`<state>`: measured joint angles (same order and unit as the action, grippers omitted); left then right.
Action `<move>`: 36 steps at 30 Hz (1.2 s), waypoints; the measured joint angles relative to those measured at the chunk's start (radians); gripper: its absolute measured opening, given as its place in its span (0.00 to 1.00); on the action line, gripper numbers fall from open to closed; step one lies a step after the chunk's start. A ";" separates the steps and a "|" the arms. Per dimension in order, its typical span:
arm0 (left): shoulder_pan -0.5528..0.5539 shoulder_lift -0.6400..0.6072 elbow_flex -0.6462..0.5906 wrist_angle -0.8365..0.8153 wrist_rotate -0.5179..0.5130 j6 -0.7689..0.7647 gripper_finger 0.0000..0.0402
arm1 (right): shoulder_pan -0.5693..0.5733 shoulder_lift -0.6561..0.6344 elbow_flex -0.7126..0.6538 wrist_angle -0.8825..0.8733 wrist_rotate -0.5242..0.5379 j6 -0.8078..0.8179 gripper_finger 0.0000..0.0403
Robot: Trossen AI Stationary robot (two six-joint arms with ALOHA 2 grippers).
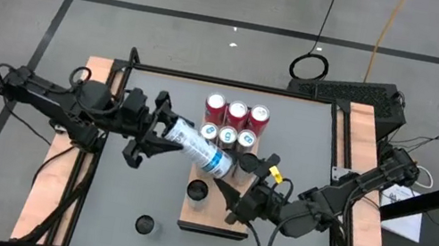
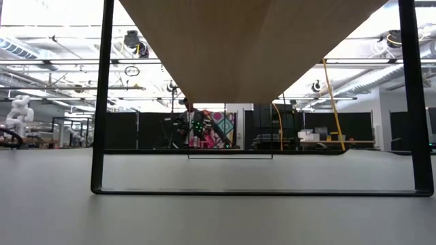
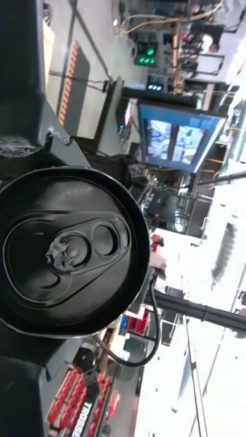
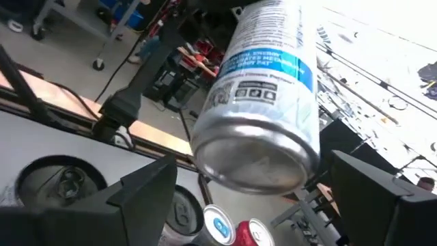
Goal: Place canned beverage on shelf
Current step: Put the top white soda can on the shelf aligned with the other white soda can
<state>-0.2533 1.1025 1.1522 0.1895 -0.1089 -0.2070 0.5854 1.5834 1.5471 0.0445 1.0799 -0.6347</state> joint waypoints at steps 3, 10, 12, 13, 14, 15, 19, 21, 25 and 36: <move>-0.013 0.014 0.000 0.020 -0.008 0.011 0.59 | -0.005 0.000 0.000 0.012 0.017 -0.019 0.79; -0.034 0.080 0.000 0.119 -0.026 0.041 0.59 | -0.030 0.000 0.000 0.056 0.016 -0.052 0.79; -0.037 0.100 0.000 0.135 -0.033 0.041 0.59 | -0.034 0.001 0.000 0.056 0.015 -0.065 0.79; -0.037 0.108 0.000 0.143 -0.041 0.041 0.59 | -0.034 0.001 0.000 0.056 0.015 -0.068 0.79; -0.037 0.114 0.000 0.149 -0.048 0.040 0.59 | -0.035 0.001 0.000 0.056 0.015 -0.069 0.79; -0.037 0.120 0.000 0.150 -0.058 0.040 0.59 | -0.035 0.001 0.000 0.056 0.016 -0.070 0.79; -0.037 0.142 0.000 0.156 -0.085 0.042 0.59 | -0.035 0.001 0.000 0.056 0.017 -0.084 0.73; -0.037 0.154 0.000 0.165 -0.096 0.042 0.59 | -0.034 0.001 0.000 0.055 0.016 -0.086 0.68; -0.036 0.177 0.000 0.204 -0.100 0.044 0.59 | -0.036 0.001 0.000 0.049 0.022 -0.087 0.58; -0.045 0.193 0.000 0.199 -0.078 0.065 0.63 | -0.035 0.000 0.000 -0.004 0.050 -0.080 0.61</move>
<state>-0.2984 1.2957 1.1522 0.3889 -0.1871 -0.1415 0.5508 1.5837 1.5467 0.0405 1.1297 -0.7149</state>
